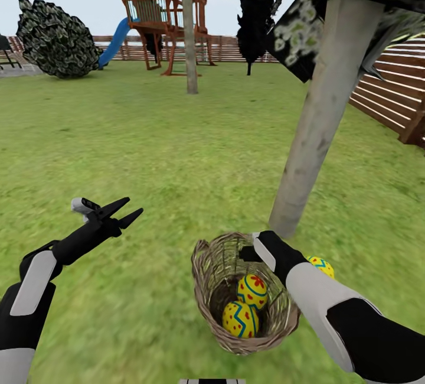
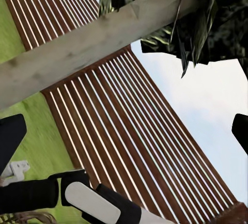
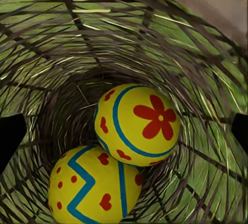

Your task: Take the three Easter eggs out of the wicker basket on the lawn in the garden, then place them on the lawn next to a single tree (choose any tree) so that all three eggs are next to the same tree and none are left in the basket.

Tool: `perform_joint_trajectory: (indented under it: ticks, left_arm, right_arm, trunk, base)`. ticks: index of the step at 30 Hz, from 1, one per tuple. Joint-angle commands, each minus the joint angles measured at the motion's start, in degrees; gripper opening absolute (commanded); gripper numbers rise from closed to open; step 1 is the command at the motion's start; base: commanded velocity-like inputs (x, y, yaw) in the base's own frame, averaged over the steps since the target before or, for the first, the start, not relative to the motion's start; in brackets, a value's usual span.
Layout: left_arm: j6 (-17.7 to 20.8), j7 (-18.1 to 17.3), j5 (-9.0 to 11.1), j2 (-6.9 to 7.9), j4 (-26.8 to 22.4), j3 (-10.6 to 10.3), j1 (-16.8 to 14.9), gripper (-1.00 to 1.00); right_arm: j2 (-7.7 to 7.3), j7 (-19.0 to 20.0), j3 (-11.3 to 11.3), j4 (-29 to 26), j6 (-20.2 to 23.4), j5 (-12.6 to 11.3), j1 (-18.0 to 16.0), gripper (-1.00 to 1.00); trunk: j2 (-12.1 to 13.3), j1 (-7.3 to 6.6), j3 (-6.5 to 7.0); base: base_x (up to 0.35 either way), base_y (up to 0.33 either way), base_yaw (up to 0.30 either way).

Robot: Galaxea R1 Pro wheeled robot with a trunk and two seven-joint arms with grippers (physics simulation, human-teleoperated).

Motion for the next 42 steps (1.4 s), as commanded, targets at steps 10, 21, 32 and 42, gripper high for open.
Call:
perform_joint_trajectory:
  ticks: [10,21,32,42]
  left_arm:
    - [0.3,-0.2,-0.2,0.01,0.0,0.1,0.0,1.00]
    - [0.3,-0.3,0.0,0.01,-0.1,0.0,0.0,1.00]
    - [0.3,-0.3,-0.1,0.01,-0.1,-0.1,0.0,1.00]
    - [0.3,-0.3,-0.1,0.01,-0.1,-0.1,0.0,1.00]
  right_arm:
    - [0.07,-0.5,0.4,0.0,0.4,-0.7,0.8,1.00]
    - [0.16,-4.7,-0.3,2.7,-8.6,-0.6,2.5,1.00]
    - [0.69,-6.1,-2.1,2.4,-10.6,-0.2,2.5,1.00]
    - [0.89,-5.7,-2.0,1.6,-10.7,-0.2,2.3,1.00]
  trunk:
    - [0.0,-0.01,0.17]
    - [-0.1,0.07,-0.50]
    - [-0.2,0.35,-2.93]
    - [-0.3,0.61,-5.15]
  base:
    - [-0.081,0.071,-0.172]
    - [-0.030,0.053,0.000]
    - [0.000,0.000,0.000]
    - [0.000,0.000,0.000]
